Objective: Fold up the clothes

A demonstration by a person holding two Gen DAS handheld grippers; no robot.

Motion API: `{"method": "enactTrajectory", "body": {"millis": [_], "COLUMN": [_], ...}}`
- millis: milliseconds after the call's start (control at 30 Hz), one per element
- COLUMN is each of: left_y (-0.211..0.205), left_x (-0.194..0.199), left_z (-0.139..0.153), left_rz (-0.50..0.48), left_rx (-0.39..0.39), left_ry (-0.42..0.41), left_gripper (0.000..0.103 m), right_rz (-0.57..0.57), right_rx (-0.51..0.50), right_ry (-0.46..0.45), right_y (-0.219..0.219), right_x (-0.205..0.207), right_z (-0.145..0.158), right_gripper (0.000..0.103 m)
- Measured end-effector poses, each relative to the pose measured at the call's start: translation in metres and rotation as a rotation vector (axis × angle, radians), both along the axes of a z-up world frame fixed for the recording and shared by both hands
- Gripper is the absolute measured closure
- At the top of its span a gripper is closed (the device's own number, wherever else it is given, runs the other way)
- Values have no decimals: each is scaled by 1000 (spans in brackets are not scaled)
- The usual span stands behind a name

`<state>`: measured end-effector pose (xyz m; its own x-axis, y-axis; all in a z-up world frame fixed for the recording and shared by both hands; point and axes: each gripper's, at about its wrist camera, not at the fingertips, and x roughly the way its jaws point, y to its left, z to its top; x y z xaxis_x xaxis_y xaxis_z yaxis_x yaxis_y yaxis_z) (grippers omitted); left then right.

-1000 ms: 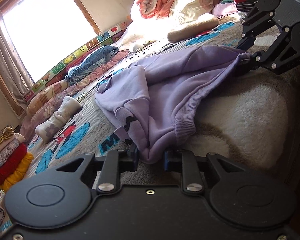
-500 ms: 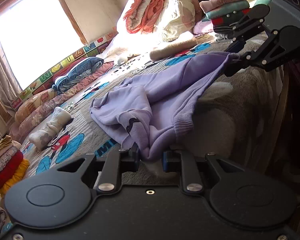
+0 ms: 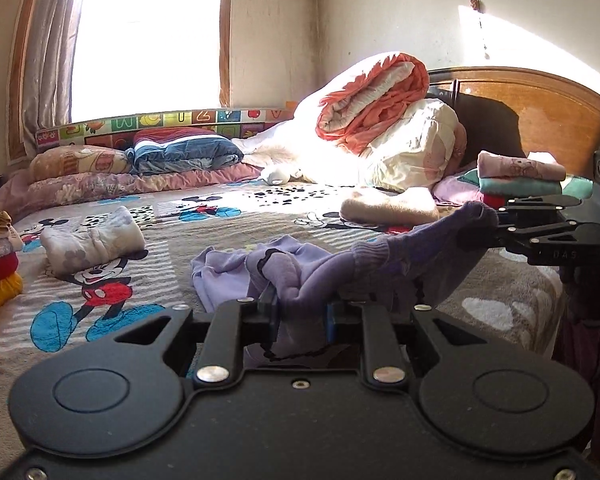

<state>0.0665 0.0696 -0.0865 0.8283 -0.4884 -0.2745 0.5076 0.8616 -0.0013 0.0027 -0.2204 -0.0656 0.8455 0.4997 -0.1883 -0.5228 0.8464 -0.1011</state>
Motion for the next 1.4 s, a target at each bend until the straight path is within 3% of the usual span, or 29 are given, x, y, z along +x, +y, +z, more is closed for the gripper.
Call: {"method": "enactTrajectory", "body": {"millis": [233, 500, 700, 867, 967, 1233, 1400], "left_y": [6, 11, 31, 32, 40, 47, 47], "left_x": [61, 125, 184, 221, 243, 288, 310], "left_z": [4, 5, 5, -2, -13, -19, -35], "left_rz": [22, 48, 47, 36, 41, 48, 68], "left_rx": [-157, -308, -464, -506, -585, -630, -650], "left_ry": [104, 239, 377, 421, 453, 465, 517], "left_gripper": [84, 84, 85, 90, 90, 91, 91], "right_rz": [-27, -27, -15, -15, -14, -22, -41], "right_rx": [221, 435, 508, 568, 608, 636, 655], "right_ry": [64, 218, 303, 348, 375, 347, 363], "right_y": [-19, -38, -42, -45, -47, -45, -46], "right_x": [56, 139, 193, 238, 264, 314, 339], "right_z": [1, -24, -32, -41, -47, -47, -56], "right_gripper": [75, 79, 80, 81, 82, 82, 82]}}
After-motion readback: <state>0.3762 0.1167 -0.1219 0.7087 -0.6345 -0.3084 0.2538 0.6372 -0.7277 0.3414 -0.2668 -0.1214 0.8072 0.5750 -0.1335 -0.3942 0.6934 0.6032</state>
